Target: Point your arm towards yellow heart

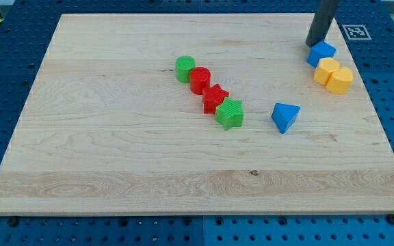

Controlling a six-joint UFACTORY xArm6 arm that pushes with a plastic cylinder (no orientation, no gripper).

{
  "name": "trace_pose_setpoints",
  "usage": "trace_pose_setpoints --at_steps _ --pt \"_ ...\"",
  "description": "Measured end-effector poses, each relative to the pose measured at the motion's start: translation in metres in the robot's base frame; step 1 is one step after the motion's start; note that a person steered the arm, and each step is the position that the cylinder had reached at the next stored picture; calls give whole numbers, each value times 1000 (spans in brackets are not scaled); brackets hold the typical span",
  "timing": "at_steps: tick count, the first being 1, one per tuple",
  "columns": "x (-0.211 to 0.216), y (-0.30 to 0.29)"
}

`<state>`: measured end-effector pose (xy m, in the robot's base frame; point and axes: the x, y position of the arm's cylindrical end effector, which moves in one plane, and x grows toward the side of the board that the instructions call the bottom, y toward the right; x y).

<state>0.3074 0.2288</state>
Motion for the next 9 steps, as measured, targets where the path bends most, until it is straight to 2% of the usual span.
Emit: trace_pose_setpoints --at_steps 1,2,3,4,5,7,9 --pt "35 -1" --pt "34 -7" --pt "9 -10" --pt "-6 12" --pt "8 40" --pt "37 35" --pt "38 52"
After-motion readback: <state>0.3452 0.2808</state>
